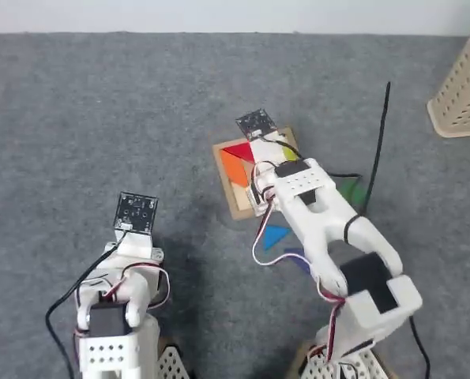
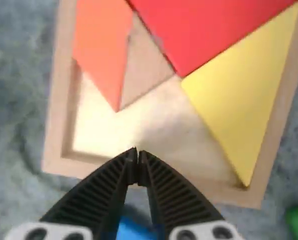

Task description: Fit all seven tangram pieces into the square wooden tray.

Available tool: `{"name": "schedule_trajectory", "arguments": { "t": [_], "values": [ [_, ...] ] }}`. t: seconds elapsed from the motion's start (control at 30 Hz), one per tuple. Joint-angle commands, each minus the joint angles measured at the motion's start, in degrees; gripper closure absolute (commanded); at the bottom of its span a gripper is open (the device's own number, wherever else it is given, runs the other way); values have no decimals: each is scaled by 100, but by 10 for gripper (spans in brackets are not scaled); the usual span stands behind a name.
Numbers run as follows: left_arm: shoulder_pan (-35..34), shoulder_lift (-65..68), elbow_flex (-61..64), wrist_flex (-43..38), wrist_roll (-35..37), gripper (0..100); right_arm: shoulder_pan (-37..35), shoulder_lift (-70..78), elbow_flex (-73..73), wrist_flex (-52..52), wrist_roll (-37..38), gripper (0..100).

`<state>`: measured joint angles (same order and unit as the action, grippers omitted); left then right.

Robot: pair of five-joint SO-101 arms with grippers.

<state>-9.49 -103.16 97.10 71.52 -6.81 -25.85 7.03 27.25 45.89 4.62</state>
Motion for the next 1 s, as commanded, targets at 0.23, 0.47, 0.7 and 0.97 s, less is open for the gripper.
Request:
{"name": "schedule_trajectory", "arguments": {
  "t": [0.23,0.47,0.7,0.97],
  "values": [
    [-18,0,-48,26,-53,988,-154,-1692,-141,716,-9,988],
    [-18,0,-48,26,-53,988,787,-2976,-308,2360,211,988],
    [-18,0,-48,26,-53,988,2202,-2343,-229,2404,949,874],
    [-18,0,-48,26,-53,988,2308,-541,-888,1947,2198,757]
  ]
}}
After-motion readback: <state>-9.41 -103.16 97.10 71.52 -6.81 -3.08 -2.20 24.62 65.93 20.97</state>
